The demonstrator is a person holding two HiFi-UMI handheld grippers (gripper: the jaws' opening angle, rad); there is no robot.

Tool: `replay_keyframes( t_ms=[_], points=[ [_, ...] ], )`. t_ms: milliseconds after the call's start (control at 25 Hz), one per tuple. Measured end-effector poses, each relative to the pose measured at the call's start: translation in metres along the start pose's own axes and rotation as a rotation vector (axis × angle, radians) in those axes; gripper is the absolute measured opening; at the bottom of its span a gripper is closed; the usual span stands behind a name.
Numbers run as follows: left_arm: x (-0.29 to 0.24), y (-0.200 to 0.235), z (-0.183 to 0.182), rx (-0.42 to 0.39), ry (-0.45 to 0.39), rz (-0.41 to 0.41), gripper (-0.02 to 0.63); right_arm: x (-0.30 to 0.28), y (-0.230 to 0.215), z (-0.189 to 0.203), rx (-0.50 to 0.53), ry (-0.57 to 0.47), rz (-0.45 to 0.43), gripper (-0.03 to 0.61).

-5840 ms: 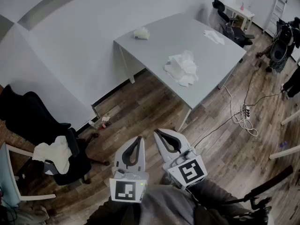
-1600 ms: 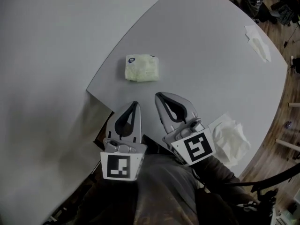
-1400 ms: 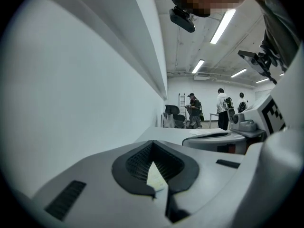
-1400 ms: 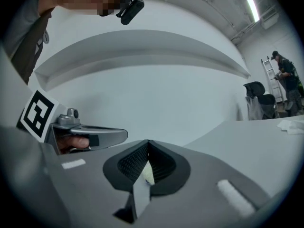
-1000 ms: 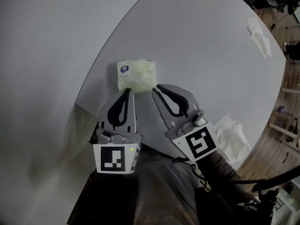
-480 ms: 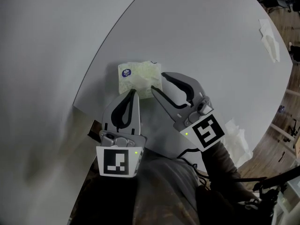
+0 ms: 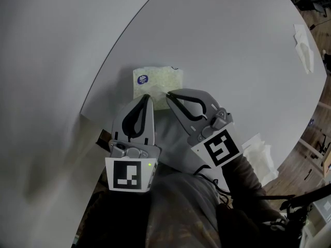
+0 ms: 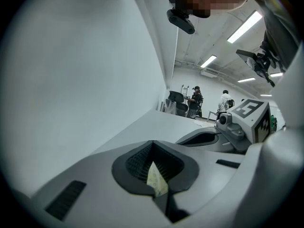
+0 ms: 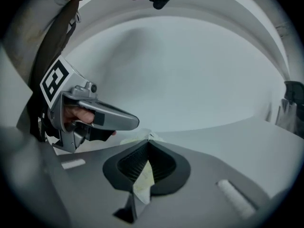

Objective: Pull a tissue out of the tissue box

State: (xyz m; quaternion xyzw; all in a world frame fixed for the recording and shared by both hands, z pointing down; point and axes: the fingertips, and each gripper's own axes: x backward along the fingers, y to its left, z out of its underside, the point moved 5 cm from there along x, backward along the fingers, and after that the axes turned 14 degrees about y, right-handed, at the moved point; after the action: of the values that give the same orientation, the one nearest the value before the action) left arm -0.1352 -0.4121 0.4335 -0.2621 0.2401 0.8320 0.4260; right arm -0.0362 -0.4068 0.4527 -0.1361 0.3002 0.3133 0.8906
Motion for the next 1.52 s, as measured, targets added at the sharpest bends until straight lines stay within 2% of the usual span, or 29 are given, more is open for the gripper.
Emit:
replay_keyframes(
  t_ms=[280,520,760,1120,1520],
  points=[
    [-0.002,0.006,-0.006,0.008,-0.038,-0.036,-0.003,0.031,0.000,-0.022,-0.131,-0.123,0.021,0.004],
    [0.023,0.008,-0.038,-0.014,-0.141,-0.080,-0.003,0.082,0.018,-0.067,-0.107,-0.254,0.070,0.004],
    [0.057,-0.012,-0.060,-0.043,-0.235,-0.093,-0.003,0.145,0.045,-0.095,-0.075,-0.372,0.154,0.003],
    [0.119,-0.055,-0.088,-0.105,-0.370,-0.128,-0.003,0.216,0.083,-0.102,-0.103,-0.422,0.253,0.005],
    [0.149,-0.085,-0.093,-0.167,-0.411,-0.119,-0.003,0.239,0.092,-0.095,-0.136,-0.445,0.315,0.003]
  ],
)
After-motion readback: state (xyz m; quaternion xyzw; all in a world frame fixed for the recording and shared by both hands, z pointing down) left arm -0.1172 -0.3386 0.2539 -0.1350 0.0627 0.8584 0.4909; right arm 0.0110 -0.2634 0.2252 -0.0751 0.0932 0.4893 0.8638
